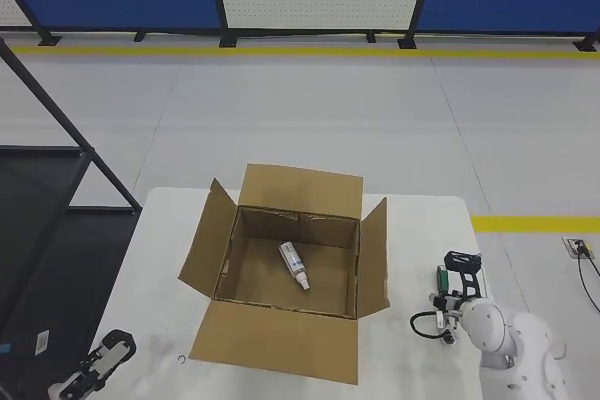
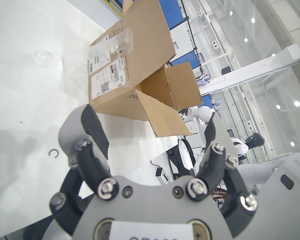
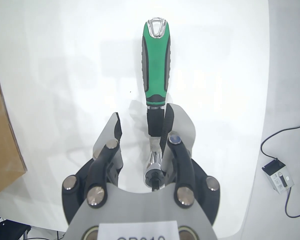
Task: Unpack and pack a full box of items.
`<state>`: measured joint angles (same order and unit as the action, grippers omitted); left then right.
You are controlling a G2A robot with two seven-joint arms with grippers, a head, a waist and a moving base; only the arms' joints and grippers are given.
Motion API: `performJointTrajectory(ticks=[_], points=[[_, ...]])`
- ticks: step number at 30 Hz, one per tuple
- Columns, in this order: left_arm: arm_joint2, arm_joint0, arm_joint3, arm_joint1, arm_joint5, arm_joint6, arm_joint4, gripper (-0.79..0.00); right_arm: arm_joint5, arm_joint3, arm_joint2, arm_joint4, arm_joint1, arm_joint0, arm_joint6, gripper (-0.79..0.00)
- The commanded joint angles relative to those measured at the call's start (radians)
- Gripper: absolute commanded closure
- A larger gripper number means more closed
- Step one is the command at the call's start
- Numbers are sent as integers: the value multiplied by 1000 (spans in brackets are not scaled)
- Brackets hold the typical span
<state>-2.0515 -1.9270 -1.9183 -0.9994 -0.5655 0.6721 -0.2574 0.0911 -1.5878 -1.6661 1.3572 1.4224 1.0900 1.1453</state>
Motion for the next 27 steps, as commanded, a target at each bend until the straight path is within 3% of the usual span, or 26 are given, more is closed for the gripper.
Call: performJointTrajectory(ticks=[1,11,16,19,23,27], points=[[0,0,0,0,0,0,0,-785,1,10,6,6,-2,-10,6,-376],[0,0,0,0,0,0,0,-785,17,74,33,43,-11,-51,63,-354],[0,0,0,0,0,0,0,-785,17,102,31,41,-16,-58,67,-231],[0,0,0,0,0,0,0,-785,24,100,29,30,-18,-55,52,0],[0,0,0,0,0,0,0,-785,37,42,13,1,-20,-32,-1,0],[0,0,0,0,0,0,0,-785,47,-116,-1,-39,-21,13,-66,0]])
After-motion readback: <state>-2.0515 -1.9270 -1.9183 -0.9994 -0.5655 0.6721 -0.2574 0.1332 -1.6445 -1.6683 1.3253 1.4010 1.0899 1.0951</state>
